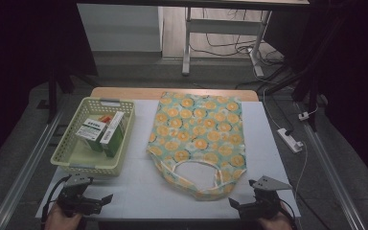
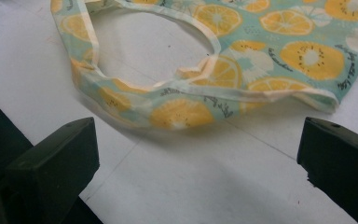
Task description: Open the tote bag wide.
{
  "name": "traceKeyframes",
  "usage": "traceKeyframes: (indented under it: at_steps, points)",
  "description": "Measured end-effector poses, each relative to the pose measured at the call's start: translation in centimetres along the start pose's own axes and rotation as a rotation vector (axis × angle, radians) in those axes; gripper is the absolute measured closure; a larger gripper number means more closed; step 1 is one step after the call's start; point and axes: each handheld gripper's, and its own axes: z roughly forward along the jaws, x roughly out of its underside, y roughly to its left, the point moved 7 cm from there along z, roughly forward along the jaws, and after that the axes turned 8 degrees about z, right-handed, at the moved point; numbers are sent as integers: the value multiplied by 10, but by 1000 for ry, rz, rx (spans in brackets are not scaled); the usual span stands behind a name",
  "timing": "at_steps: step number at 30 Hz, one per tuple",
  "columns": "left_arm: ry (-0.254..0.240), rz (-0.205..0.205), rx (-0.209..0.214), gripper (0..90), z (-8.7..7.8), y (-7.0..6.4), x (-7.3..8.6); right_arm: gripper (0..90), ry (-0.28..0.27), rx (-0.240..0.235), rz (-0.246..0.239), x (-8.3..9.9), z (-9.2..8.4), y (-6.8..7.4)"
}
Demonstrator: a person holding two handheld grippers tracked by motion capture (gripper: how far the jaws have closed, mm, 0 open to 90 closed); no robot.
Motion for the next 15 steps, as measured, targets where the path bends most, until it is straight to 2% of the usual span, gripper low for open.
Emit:
traceKeyframes:
  at_steps: [8,11,15]
  points:
    - [1,-4,8,1,0,1,0,0,8,-17,-41,-5,2,8]
    - [1,-5,11,1,0,1,0,0,-16,-60,-51,-11,5,15]
    - [3,-3,10,1,1,0,0,0,-11,-61,-74,-13,8,20]
